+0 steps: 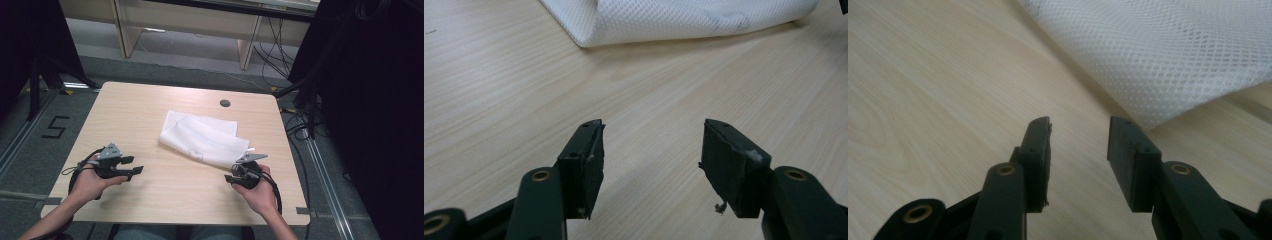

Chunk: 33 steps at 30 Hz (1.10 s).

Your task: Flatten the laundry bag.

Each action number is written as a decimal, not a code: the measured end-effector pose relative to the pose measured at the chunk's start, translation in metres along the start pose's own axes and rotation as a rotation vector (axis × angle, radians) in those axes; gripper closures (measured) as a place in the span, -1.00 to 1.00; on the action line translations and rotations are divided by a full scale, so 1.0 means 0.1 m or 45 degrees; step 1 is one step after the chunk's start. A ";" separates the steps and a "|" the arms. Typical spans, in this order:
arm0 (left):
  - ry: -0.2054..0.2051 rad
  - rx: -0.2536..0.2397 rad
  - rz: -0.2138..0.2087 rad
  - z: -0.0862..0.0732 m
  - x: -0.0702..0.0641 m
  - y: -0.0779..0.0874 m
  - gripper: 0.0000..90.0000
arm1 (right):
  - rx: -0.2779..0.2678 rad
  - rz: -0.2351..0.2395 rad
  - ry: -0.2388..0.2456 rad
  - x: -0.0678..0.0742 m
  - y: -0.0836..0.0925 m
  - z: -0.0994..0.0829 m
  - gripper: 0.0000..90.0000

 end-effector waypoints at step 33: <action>-0.048 0.014 -0.014 0.01 -0.09 0.02 -0.07 | -0.087 -0.209 -0.105 -0.74 -0.10 0.80 0.17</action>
Point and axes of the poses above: each handheld gripper's, and its own axes: y roughly backward along the jaws, z roughly out of its top, x roughly to its left, the point moved 2 cm from there along -y, roughly forward along the jaws, and after that the axes turned 2 degrees about -y, right-handed, at the moved point
